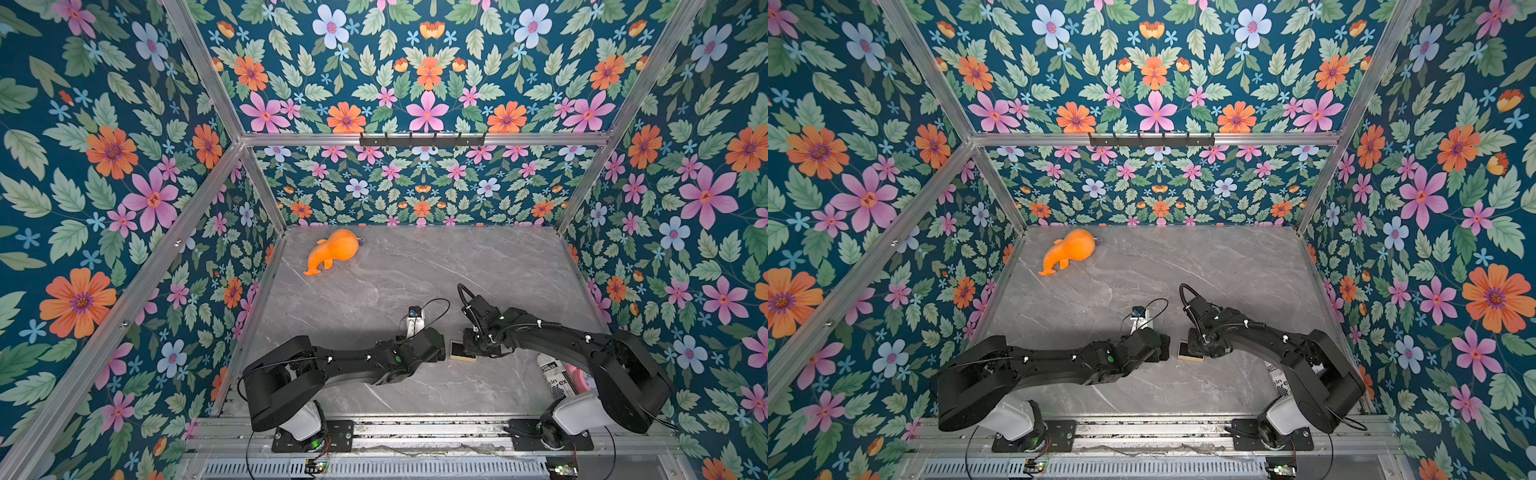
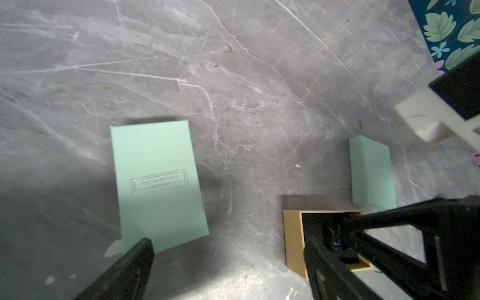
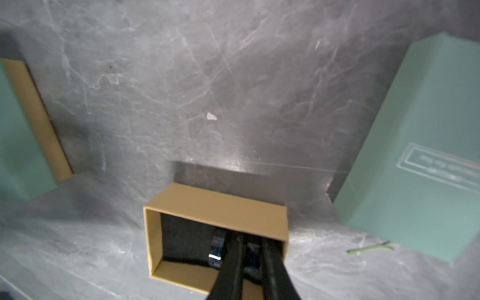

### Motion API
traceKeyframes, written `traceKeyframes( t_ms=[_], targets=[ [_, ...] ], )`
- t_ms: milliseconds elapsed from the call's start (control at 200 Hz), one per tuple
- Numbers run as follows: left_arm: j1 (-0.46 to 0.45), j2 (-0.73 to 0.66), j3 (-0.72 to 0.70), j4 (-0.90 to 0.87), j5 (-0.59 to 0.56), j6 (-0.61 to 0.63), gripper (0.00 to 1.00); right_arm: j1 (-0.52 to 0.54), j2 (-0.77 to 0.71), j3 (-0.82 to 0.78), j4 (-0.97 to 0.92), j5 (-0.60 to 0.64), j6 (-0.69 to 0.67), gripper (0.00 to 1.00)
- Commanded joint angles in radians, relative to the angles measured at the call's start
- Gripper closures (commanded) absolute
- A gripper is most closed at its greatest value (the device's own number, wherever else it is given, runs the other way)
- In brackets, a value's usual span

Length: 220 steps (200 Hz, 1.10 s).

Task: Take the rings out of the lift-off lid box
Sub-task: Take out the ring from the jewelry box.

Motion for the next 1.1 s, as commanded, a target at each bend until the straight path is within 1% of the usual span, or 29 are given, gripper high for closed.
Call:
traceKeyframes(
  t_ms=[0,240,330,395,650,880,1025,1095],
  targets=[
    [-0.005,0.01,-0.004,0.038,0.034,-0.038,0.09,0.002,0.009,0.01,0.003,-0.007,-0.007,0.84],
    [-0.028,0.05,-0.011,0.074,0.066,-0.078,0.15,0.007,0.015,0.023,0.015,-0.021,-0.024,0.85],
    [-0.038,0.063,-0.004,0.074,0.071,-0.083,0.19,0.014,0.015,0.028,0.016,-0.02,-0.028,0.89],
    [-0.042,0.071,-0.001,0.076,0.074,-0.083,0.21,0.018,0.013,0.028,0.022,-0.022,-0.031,0.89],
    [-0.05,0.1,0.01,0.087,0.091,-0.083,0.33,0.026,0.009,0.036,0.028,-0.031,-0.038,0.91],
    [-0.055,0.131,0.016,0.096,0.106,-0.083,0.41,0.032,0.01,0.034,0.051,-0.067,-0.047,0.91],
    [-0.057,0.147,0.019,0.1,0.116,-0.077,0.49,0.04,0.01,0.035,0.061,-0.085,-0.056,0.92],
    [-0.056,0.153,0.02,0.098,0.12,-0.075,0.51,0.04,0.008,0.034,0.067,-0.09,-0.058,0.92]
  ],
)
